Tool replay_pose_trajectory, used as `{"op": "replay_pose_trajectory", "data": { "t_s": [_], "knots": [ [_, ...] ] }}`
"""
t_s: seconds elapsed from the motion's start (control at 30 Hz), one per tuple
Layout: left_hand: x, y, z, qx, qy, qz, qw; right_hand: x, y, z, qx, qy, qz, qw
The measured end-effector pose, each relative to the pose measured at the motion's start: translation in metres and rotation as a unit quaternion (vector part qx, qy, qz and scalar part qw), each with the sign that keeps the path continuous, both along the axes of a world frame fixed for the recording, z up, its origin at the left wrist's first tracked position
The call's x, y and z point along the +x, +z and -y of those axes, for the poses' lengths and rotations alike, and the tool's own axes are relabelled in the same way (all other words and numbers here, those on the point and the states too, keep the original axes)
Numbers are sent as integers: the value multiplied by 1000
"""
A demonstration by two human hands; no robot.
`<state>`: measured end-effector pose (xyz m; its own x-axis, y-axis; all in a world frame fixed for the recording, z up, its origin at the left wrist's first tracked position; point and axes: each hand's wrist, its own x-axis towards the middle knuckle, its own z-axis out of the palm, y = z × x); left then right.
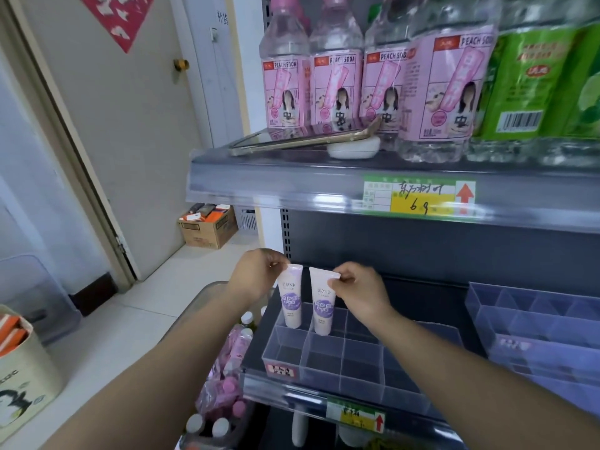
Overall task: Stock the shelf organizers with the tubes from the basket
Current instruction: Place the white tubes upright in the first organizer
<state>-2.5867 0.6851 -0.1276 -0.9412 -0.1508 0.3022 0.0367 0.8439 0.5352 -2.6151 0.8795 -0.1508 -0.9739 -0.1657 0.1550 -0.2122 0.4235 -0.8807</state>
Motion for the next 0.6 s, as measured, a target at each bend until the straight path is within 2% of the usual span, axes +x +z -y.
{"op": "replay_pose_trajectory", "data": {
  "t_s": [0.6],
  "knots": [
    [-7,-20,-2,28,19,-18,999,-6,-15,4,17,-6,8,1000]
  ]
}}
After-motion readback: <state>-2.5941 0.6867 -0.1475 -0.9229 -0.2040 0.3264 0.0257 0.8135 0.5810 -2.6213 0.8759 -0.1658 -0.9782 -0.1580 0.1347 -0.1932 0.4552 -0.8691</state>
